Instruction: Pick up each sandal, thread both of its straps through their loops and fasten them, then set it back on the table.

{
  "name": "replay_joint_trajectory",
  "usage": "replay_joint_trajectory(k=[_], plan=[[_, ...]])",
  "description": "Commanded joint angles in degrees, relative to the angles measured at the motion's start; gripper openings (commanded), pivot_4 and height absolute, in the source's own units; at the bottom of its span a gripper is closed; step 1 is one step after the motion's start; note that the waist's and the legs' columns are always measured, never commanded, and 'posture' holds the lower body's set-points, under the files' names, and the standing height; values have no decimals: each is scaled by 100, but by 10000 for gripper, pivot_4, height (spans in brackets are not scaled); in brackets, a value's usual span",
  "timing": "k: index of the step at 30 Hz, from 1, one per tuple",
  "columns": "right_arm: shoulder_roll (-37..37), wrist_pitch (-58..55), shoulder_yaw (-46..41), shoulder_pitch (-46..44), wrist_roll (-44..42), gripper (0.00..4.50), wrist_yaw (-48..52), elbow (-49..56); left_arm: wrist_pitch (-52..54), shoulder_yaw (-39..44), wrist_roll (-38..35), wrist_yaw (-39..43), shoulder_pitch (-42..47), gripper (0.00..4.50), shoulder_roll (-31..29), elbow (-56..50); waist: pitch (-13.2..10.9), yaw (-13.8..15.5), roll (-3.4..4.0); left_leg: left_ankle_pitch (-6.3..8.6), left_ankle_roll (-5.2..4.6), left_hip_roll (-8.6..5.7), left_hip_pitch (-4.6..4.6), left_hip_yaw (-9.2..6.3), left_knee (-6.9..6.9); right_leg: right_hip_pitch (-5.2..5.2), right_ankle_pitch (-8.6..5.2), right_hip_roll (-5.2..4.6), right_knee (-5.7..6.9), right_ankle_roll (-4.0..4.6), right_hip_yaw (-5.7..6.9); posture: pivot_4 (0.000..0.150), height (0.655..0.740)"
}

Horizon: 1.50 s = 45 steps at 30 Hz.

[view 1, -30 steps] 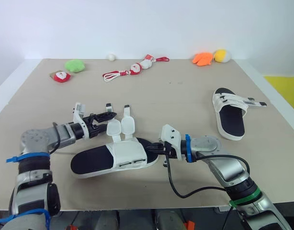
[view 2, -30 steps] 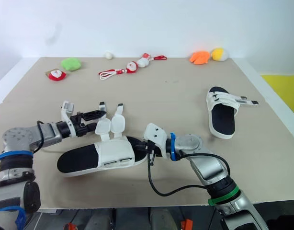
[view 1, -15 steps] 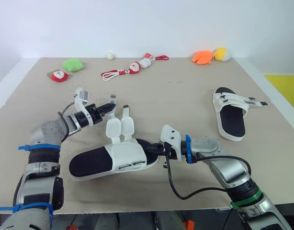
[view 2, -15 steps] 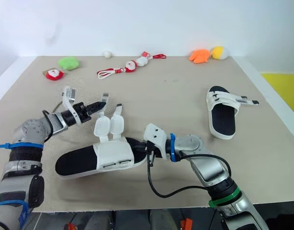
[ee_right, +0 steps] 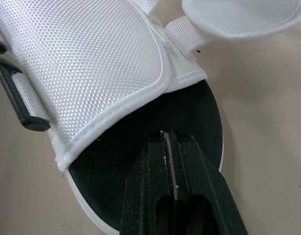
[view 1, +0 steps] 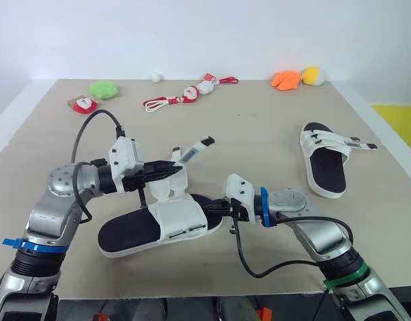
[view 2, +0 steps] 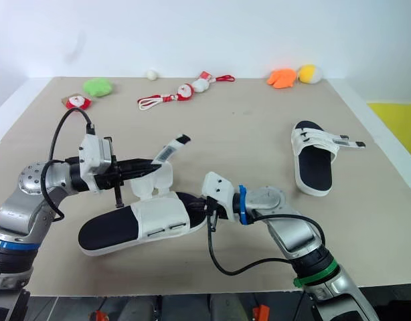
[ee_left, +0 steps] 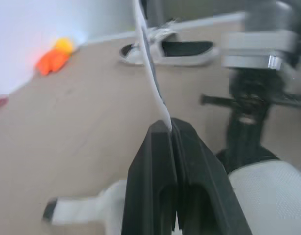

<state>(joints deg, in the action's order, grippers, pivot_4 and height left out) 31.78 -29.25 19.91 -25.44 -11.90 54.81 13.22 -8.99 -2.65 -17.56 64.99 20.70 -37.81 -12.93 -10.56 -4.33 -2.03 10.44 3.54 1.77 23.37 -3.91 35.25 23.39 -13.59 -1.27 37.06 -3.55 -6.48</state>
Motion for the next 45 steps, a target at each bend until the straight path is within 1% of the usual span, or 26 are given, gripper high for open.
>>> replay_joint_trajectory(k=[1,3,4,5,6,9,14,15,16,18,19,20,23,25,27,28,31,35,39,45], plan=[[65,1,38,-15,116,0,27,-98,-2647,-79,681,301,-80,316,6,366,0,11,-1,1,0,1,1,0,0,0,0,0,-1,1,0,1500,7400],[59,18,65,-15,131,0,30,-107,-4310,-115,862,344,-50,316,-4,885,0,19,-1,1,-1,1,1,0,0,0,1,0,-1,3,0,1500,7400],[56,26,80,-21,140,0,33,-114,-4795,-134,820,321,-29,316,2,1041,0,19,-1,1,-1,1,1,0,1,0,2,0,-1,4,0,1500,7400],[52,30,88,-29,145,0,36,-122,-5066,-170,793,283,-25,316,-13,1118,0,20,-1,1,-1,1,1,0,1,0,3,-1,-1,5,0,1500,7400],[48,34,91,-35,149,0,40,-131,-5227,-211,774,227,-12,316,-34,1191,0,20,-1,1,-2,1,1,1,3,-1,3,-2,-1,4,0,1500,7400],[35,41,98,-64,159,0,52,-150,-5978,-537,864,175,-94,316,-336,1379,0,14,-1,1,-2,1,2,2,5,-2,5,-2,-1,0,-1,1500,7400],[11,27,99,-100,156,0,53,-177,-6424,-792,958,-162,-121,316,-620,1528,0,13,0,1,-3,2,1,1,5,-3,6,-1,0,-3,-1,1500,7400],[8,28,104,-95,158,0,56,-176,-6404,-786,937,-273,-183,2846,-644,1497,0,8,0,1,-3,3,1,1,6,-3,7,-1,0,-3,-1,1500,7400],[6,28,109,-91,159,0,58,-176,-6372,-807,959,-363,-229,6308,-696,1478,-1,6,1,1,-3,3,0,1,6,-2,8,0,1,-6,-1,1500,7400],[5,32,115,-83,159,0,69,-181,-6098,-753,900,-577,-447,15908,-809,1281,-1,6,1,1,-3,4,-1,1,6,-2,8,1,2,-6,0,1500,7400],[5,37,117,-80,158,0,76,-187,-5950,-707,874,-674,-581,17917,-880,1144,-1,-5,1,1,-3,5,-1,1,6,-2,8,1,2,-6,0,1500,7400],[6,44,118,-76,158,0,84,-195,-5816,-663,825,-754,-747,20971,-971,972,-1,-7,1,1,-3,7,-1,2,5,-1,8,1,3,-6,0,1500,7400],[-8,67,130,-72,155,0,122,-237,-5183,-386,726,-1102,-1427,33747,-1218,405,-1,-14,2,4,-8,8,-1,2,4,0,4,1,4,-4,1,1500,7400],[-26,83,149,-86,157,0,153,-276,-4509,-144,568,-1359,-2081,43972,-1362,-93,-2,-16,2,5,-10,10,-1,3,4,-1,3,1,5,-2,2,1500,7400],[-49,87,166,-113,140,0,191,-311,-3846,146,399,-1634,-2790,44641,-1414,-629,-3,-24,4,6,-11,13,-4,5,4,0,3,0,5,-2,3,1500,7400],[-59,90,185,-127,136,0,216,-328,-3354,297,212,-1835,-3232,44641,-1400,-1010,-3,-24,4,6,-11,17,-6,9,4,0,3,0,6,-2,3,1500,7400],[-74,89,216,-148,132,0,268,-362,-2235,523,-191,-2194,-4102,44641,-1360,-1885,-3,-16,3,7,-12,26,-11,15,4,1,2,1,7,0,6,1500,7400],[-118,59,265,-201,138,0,322,-419,-1233,512,-485,-2259,-5275,44641,-1372,-2813,-3,-21,4,11,-6,39,-16,28,4,7,0,3,7,5,8,1500,7400],[-124,44,271,-233,140,0,349,-445,-345,474,-820,-2290,-5739,44641,-1363,-3307,-3,-18,4,21,-3,46,-20,42,4,17,-4,3,6,12,7,1500,7400],[-121,14,258,-242,140,0,366,-440,620,611,-1405,-2481,-6009,44641,-1077,-3468,-2,-20,2,38,19,69,-17,75,5,54,-5,5,5,14,7,1500,7400]])
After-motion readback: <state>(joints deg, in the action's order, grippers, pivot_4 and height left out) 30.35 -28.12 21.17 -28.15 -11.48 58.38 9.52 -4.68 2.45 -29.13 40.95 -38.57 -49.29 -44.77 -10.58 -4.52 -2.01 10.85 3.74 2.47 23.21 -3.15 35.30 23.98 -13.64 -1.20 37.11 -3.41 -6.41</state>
